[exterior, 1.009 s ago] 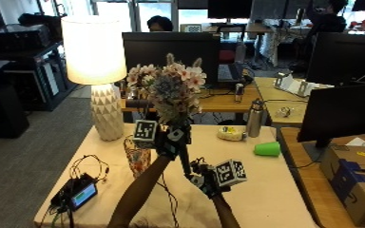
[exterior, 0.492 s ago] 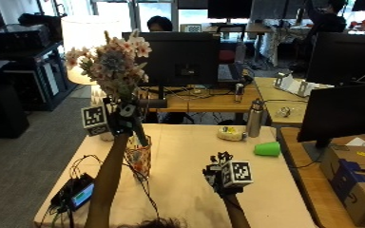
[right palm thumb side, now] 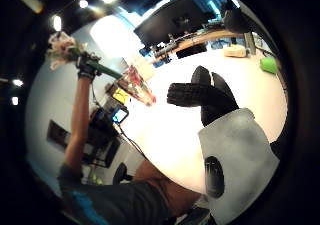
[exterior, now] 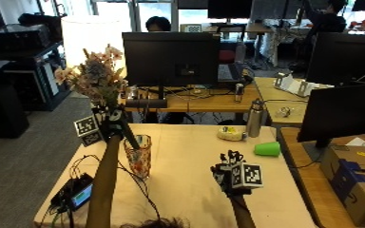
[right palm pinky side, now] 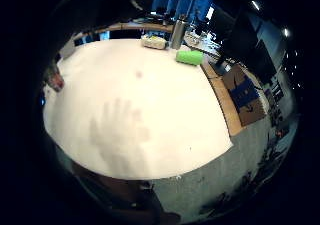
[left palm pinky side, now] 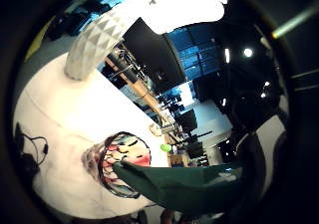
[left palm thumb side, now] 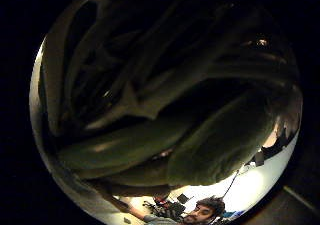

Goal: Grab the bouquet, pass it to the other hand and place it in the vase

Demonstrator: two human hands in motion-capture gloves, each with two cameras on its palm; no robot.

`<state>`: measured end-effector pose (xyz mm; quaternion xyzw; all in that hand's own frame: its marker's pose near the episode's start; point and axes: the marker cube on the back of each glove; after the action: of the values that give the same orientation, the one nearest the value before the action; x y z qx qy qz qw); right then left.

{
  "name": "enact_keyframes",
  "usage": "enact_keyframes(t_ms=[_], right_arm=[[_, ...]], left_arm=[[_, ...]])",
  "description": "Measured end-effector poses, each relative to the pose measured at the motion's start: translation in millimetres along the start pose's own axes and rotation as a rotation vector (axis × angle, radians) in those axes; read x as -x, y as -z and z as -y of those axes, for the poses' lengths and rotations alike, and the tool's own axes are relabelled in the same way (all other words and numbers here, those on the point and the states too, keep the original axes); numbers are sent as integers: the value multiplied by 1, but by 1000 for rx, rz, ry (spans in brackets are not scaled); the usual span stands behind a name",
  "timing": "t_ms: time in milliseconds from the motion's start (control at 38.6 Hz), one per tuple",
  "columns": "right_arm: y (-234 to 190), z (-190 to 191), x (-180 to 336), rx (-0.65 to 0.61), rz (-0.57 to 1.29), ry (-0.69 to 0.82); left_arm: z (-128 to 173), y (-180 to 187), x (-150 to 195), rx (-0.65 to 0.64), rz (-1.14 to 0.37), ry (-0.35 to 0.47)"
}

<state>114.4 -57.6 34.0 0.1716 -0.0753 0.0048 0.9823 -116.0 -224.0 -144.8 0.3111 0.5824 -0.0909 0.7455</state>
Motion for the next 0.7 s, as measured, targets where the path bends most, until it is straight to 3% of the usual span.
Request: enact_keyframes(t_ms=[181, 285, 492, 699], right_arm=[[5, 0, -6, -11, 18, -23], [7, 1, -2, -27, 24, -18], [9, 2, 6, -39, 39, -8], [11, 1, 11, -56, 33, 12]], left_arm=[[-6, -10, 29, 55, 6, 140], [-13, -14, 30, 141, 14, 149], [-25, -7, 32, 240, 49, 82], [-46, 24, 6, 163, 67, -88]])
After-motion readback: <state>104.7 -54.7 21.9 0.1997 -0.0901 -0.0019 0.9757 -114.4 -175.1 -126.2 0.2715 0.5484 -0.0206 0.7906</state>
